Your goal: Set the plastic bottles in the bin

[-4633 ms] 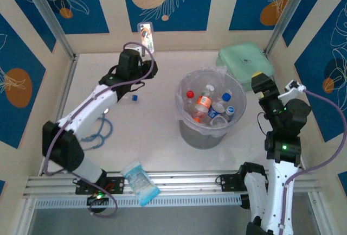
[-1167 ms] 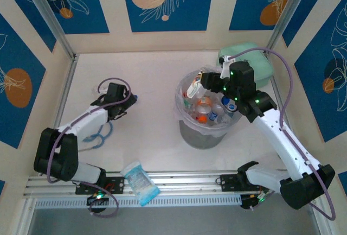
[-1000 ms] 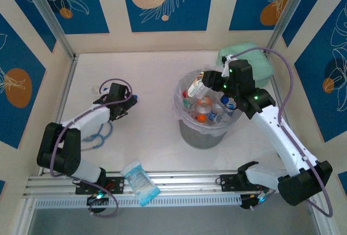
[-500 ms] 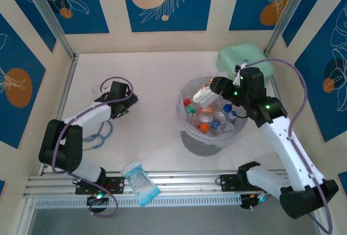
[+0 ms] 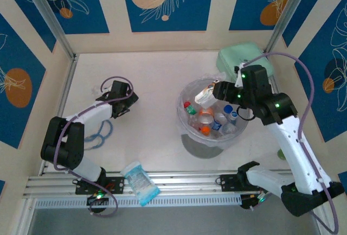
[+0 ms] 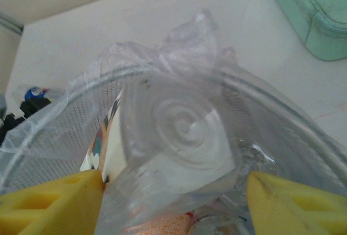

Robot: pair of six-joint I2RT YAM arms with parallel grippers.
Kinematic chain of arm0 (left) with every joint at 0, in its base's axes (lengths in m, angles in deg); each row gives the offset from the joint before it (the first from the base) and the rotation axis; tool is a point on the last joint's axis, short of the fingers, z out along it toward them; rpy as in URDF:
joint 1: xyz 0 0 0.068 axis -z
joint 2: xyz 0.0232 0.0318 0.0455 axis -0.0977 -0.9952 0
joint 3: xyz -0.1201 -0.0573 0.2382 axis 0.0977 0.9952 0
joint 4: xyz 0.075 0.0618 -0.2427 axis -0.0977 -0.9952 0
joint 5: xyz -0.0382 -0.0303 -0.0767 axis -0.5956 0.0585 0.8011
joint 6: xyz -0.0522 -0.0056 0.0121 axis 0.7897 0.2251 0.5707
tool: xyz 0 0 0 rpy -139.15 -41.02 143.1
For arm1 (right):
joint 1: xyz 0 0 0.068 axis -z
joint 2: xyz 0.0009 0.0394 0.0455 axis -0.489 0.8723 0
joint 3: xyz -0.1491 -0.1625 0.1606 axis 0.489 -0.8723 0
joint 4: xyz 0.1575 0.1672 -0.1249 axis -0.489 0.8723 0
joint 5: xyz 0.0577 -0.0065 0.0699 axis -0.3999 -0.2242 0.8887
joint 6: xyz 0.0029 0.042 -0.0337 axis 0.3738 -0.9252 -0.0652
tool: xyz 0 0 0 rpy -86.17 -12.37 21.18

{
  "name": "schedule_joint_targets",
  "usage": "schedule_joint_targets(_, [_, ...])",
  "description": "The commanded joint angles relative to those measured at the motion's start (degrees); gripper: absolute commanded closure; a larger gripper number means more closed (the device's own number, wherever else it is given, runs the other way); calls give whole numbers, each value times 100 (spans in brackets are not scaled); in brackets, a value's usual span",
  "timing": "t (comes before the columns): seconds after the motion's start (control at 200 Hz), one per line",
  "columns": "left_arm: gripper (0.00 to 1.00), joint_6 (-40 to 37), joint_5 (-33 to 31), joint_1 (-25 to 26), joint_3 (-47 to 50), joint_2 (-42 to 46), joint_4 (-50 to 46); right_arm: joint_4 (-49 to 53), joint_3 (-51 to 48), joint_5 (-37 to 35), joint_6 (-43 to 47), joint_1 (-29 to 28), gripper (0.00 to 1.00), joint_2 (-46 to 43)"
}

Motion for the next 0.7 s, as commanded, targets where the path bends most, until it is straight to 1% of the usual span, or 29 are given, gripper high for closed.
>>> schedule_joint_targets(0.0, [0, 83, -8, -54, -227, 24, -89, 144, 394, -682, 480, -365, 40, 208])
schedule_joint_targets(0.09, [0, 47, -64, -55, -266, 72, -151, 171, 704, -1037, 695, -531, 46, 343])
schedule_joint_targets(0.205, [0, 22, -104, -53, -309, 93, -211, 195, 1016, -1171, 924, -560, 53, 493])
schedule_joint_targets(0.36, [0, 10, -63, -54, -385, 51, -253, 108, 1439, -1323, 1241, -638, 53, 667])
schedule_joint_targets(0.465, [0, 24, -18, -54, -433, 12, -248, -104, 1603, -1175, 1434, -657, 52, 827])
schedule_joint_targets(0.52, [0, 33, 8, -54, -454, -15, -252, -151, 1659, -1081, 1508, -664, 53, 970])
schedule_joint_targets(0.605, [0, 46, 27, -45, -478, -45, -239, -196, 1657, -971, 1568, -657, 59, 1202])
schedule_joint_targets(0.695, [0, 47, 62, -45, -495, -85, -239, -193, 1556, -924, 1566, -661, 69, 1341])
